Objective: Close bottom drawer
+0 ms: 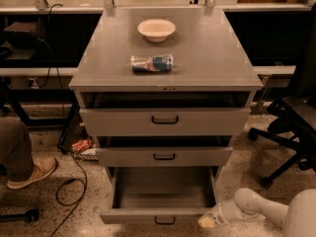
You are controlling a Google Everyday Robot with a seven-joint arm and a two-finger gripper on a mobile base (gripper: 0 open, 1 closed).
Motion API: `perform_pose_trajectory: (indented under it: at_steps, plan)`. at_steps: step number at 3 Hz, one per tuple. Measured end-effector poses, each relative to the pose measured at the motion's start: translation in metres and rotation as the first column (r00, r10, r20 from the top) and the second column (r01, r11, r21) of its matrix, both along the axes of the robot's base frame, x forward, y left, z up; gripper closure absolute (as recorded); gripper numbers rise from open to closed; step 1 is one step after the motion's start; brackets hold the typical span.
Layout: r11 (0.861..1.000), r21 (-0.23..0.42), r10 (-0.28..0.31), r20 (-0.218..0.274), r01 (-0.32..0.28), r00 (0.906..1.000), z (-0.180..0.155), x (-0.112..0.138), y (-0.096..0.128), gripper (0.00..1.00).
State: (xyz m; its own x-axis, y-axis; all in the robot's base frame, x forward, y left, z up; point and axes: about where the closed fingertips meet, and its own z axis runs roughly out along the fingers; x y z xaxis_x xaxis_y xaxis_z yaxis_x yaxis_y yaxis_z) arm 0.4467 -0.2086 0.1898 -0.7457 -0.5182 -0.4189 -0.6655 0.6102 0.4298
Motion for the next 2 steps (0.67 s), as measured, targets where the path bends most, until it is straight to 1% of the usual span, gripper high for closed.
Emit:
perform_pose_trajectory:
  at_steps: [1, 2]
  plan:
    - [0.999, 0.029, 0.027, 0.098, -0.030, 0.9948, 0.0041, 0.0152, 0.0120, 1.00]
    - [0.999, 0.029, 0.025, 0.105, -0.028, 0.9941, 0.0031, 0.0162, 0.0120, 1.00]
